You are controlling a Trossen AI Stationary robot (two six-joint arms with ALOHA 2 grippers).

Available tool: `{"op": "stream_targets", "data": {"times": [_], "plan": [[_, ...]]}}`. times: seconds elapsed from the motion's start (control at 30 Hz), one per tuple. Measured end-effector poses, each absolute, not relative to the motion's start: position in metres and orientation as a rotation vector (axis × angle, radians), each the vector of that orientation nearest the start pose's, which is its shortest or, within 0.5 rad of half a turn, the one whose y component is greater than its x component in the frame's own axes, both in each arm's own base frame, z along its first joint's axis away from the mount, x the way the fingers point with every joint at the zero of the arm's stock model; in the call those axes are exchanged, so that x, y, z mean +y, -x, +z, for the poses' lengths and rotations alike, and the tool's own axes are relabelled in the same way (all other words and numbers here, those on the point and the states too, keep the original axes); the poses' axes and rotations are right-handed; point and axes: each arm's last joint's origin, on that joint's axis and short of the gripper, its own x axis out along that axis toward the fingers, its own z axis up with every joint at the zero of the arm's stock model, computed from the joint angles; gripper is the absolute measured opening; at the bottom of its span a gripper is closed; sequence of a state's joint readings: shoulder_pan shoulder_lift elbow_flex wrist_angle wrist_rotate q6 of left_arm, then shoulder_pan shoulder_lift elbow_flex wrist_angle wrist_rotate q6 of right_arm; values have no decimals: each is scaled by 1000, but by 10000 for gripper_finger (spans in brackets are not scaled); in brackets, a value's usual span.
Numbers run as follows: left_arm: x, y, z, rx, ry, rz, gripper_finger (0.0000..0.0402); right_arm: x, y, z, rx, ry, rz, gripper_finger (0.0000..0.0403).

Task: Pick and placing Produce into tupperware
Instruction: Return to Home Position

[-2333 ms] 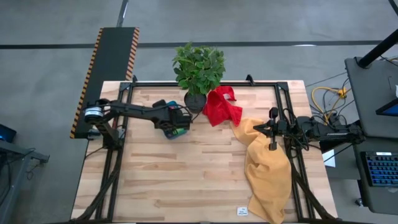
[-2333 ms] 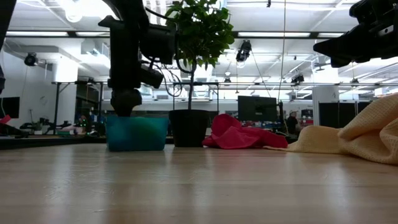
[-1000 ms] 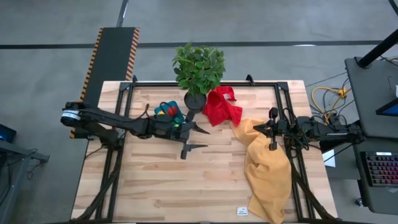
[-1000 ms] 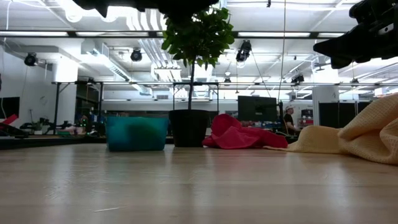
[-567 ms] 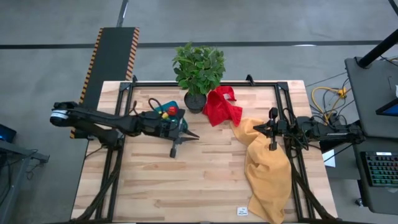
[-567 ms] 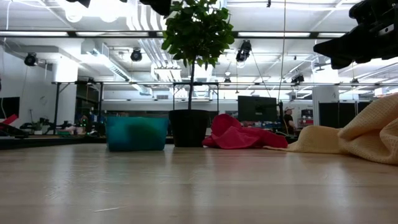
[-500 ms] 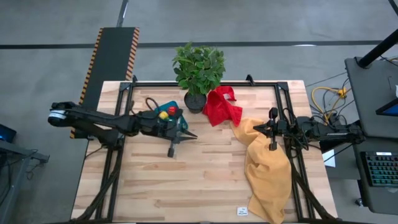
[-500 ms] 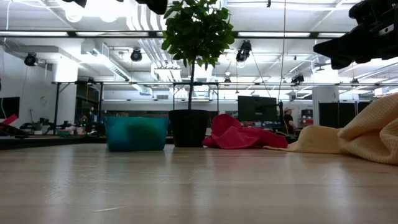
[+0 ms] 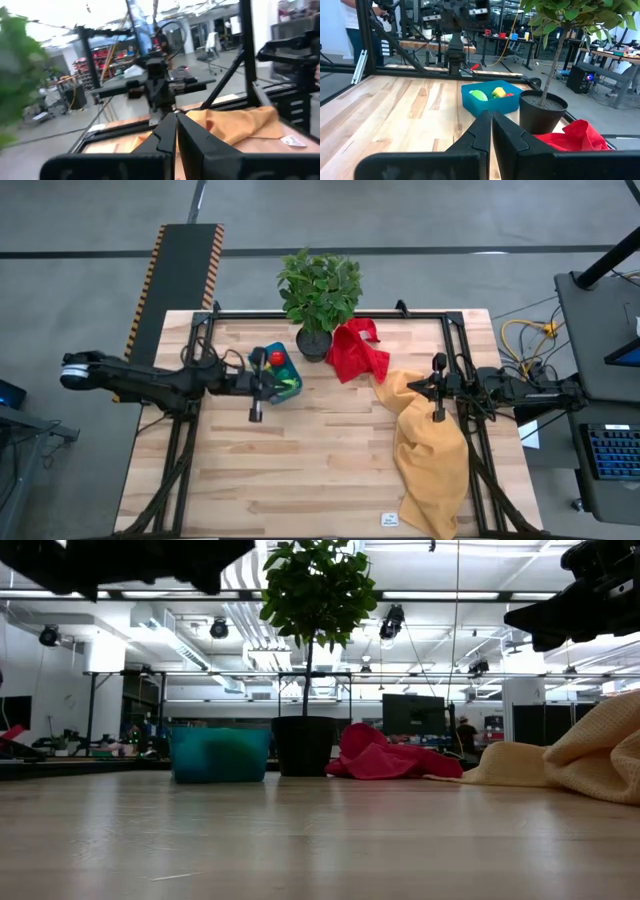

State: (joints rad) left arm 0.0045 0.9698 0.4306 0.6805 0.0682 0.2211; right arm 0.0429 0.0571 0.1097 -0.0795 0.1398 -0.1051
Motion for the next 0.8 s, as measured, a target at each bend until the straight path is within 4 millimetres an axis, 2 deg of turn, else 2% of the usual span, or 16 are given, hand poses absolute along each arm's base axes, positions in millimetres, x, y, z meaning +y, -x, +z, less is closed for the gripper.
{"op": "stream_targets", "data": {"times": [0.23,0.43,0.63,0.8], "plan": [[22,-192,242,-122,-202,66,0,0,-95,188,36,108,-95,9],[36,-166,230,-178,-220,159,0,0,-95,188,36,109,-95,9],[35,-139,210,-222,-206,189,0,0,-95,188,36,109,-95,9],[33,-130,204,-203,-153,184,0,0,-95,189,36,116,-95,9]]}}
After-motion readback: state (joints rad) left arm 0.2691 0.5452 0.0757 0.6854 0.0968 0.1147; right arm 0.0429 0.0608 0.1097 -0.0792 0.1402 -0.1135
